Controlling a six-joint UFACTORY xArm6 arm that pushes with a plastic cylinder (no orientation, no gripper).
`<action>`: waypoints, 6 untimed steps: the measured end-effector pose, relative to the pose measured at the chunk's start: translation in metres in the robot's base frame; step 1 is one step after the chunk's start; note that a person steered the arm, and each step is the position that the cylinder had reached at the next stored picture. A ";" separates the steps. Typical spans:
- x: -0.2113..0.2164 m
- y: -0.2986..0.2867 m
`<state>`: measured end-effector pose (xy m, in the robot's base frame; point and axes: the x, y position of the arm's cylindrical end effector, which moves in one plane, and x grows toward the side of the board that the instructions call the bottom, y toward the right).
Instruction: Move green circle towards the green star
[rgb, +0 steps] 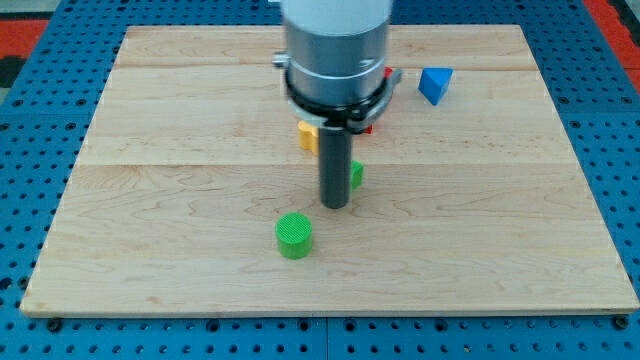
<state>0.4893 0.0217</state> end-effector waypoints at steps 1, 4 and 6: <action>-0.020 0.020; 0.101 0.051; 0.100 -0.096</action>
